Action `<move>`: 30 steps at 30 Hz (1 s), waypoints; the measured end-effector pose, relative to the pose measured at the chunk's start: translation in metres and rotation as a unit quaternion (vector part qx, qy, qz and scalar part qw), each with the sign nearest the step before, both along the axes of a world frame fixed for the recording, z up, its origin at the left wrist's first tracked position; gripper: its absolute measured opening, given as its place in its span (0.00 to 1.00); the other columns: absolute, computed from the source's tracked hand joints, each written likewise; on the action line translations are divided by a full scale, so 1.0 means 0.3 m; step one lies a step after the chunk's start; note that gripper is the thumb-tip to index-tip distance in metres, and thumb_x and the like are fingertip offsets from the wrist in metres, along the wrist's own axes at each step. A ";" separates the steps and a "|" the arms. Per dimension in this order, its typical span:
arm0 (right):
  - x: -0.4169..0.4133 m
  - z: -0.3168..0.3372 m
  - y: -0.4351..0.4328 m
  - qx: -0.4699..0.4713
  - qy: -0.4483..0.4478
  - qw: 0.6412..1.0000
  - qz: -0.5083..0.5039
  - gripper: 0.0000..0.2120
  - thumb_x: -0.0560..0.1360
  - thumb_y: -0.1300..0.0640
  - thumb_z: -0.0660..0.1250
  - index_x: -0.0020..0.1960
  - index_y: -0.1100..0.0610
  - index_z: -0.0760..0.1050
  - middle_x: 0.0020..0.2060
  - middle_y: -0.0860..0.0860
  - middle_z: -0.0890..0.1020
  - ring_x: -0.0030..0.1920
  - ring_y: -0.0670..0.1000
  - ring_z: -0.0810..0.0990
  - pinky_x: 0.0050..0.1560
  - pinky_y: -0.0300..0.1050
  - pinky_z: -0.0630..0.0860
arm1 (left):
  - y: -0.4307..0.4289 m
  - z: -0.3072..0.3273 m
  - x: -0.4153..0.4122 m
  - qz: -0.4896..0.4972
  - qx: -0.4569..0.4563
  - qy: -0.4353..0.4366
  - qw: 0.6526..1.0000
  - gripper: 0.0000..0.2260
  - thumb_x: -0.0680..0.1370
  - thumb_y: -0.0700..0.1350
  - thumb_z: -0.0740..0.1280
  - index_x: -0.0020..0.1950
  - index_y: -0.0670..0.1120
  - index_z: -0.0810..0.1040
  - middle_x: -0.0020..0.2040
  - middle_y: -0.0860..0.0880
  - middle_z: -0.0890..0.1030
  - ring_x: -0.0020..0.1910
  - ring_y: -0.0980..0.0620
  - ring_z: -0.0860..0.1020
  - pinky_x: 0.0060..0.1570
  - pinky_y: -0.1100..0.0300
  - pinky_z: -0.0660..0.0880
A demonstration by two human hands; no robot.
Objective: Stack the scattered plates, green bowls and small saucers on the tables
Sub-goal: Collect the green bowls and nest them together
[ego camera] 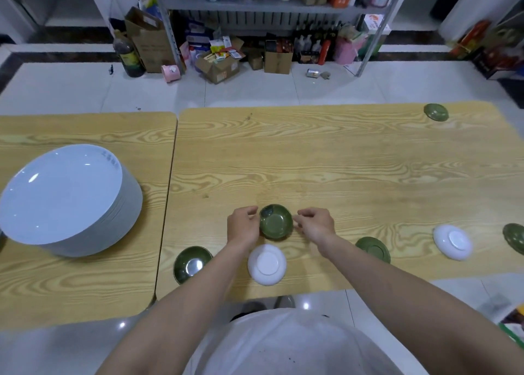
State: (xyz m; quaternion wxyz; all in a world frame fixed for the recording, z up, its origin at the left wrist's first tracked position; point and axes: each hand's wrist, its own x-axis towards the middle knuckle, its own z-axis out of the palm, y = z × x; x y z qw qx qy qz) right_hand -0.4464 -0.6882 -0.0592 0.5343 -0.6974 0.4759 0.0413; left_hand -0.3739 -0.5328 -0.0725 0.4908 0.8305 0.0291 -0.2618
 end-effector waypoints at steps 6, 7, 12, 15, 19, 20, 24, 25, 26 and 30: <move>-0.054 0.227 -0.080 -0.300 0.099 0.893 0.321 0.25 0.80 0.48 0.60 0.76 0.52 0.65 0.71 0.52 0.72 0.70 0.56 0.70 0.63 0.49 0.71 | -0.060 0.174 0.048 -0.310 0.135 -0.277 0.900 0.18 0.80 0.43 0.63 0.69 0.41 0.74 0.67 0.44 0.77 0.68 0.44 0.72 0.65 0.57 0.67; -0.068 0.259 -0.094 -0.337 0.108 0.874 0.334 0.25 0.80 0.48 0.59 0.76 0.52 0.64 0.72 0.52 0.71 0.71 0.56 0.69 0.63 0.50 0.71 | -0.082 0.205 0.050 -0.344 0.147 -0.306 0.875 0.18 0.80 0.44 0.63 0.70 0.42 0.73 0.68 0.44 0.76 0.69 0.44 0.71 0.66 0.56 0.66; -0.163 0.390 -0.167 -0.433 0.137 0.827 0.332 0.27 0.81 0.45 0.58 0.78 0.53 0.60 0.75 0.55 0.66 0.74 0.56 0.64 0.69 0.49 0.65 | -0.219 0.321 0.027 -0.446 0.192 -0.384 0.785 0.23 0.82 0.52 0.58 0.77 0.46 0.64 0.77 0.46 0.65 0.76 0.44 0.60 0.74 0.53 0.56; -0.228 0.447 -0.227 -0.459 0.149 0.813 0.326 0.29 0.81 0.44 0.56 0.79 0.54 0.57 0.76 0.56 0.64 0.76 0.56 0.61 0.73 0.50 0.60 | -0.306 0.383 -0.009 -0.464 0.203 -0.426 0.750 0.24 0.82 0.55 0.56 0.77 0.48 0.63 0.77 0.46 0.63 0.77 0.44 0.58 0.74 0.51 0.55; -0.319 0.501 -0.334 -0.494 0.169 0.790 0.320 0.31 0.81 0.41 0.55 0.79 0.54 0.54 0.77 0.55 0.61 0.77 0.56 0.58 0.74 0.51 0.57 | -0.430 0.463 -0.087 -0.475 0.205 -0.461 0.721 0.24 0.82 0.54 0.56 0.77 0.47 0.62 0.77 0.46 0.63 0.76 0.43 0.59 0.74 0.49 0.56; -0.345 0.513 -0.364 -0.502 0.174 0.785 0.318 0.31 0.81 0.41 0.55 0.79 0.54 0.54 0.77 0.55 0.61 0.77 0.56 0.58 0.75 0.52 0.57 | -0.462 0.480 -0.112 -0.474 0.206 -0.468 0.716 0.24 0.82 0.54 0.56 0.77 0.47 0.61 0.78 0.46 0.63 0.76 0.43 0.59 0.74 0.49 0.56; -0.457 0.561 -0.495 -0.515 0.187 0.779 0.303 0.32 0.81 0.39 0.54 0.79 0.54 0.54 0.76 0.55 0.63 0.76 0.56 0.60 0.73 0.53 0.61 | -0.609 0.533 -0.227 -0.464 0.210 -0.482 0.713 0.25 0.82 0.55 0.56 0.77 0.48 0.62 0.78 0.47 0.62 0.76 0.44 0.59 0.74 0.48 0.55; -0.489 0.569 -0.530 -0.520 0.190 0.778 0.297 0.32 0.81 0.38 0.53 0.79 0.54 0.55 0.75 0.55 0.64 0.75 0.56 0.62 0.71 0.53 0.63 | -0.649 0.541 -0.259 -0.461 0.214 -0.485 0.712 0.25 0.82 0.55 0.56 0.77 0.48 0.62 0.78 0.47 0.62 0.77 0.44 0.59 0.74 0.48 0.55; -0.524 0.576 -0.569 -0.527 0.191 0.776 0.290 0.33 0.80 0.37 0.53 0.79 0.54 0.55 0.75 0.55 0.65 0.74 0.56 0.63 0.70 0.53 0.65 | -0.692 0.547 -0.293 -0.456 0.219 -0.489 0.710 0.25 0.82 0.55 0.56 0.77 0.48 0.62 0.78 0.47 0.62 0.77 0.44 0.59 0.74 0.47 0.55; -0.675 0.606 -0.735 -0.542 0.192 0.768 0.283 0.32 0.81 0.37 0.52 0.78 0.55 0.55 0.73 0.56 0.67 0.72 0.57 0.65 0.66 0.53 0.67 | -0.860 0.556 -0.439 -0.441 0.245 -0.488 0.712 0.25 0.81 0.55 0.56 0.76 0.47 0.63 0.78 0.47 0.62 0.77 0.43 0.58 0.74 0.46 0.55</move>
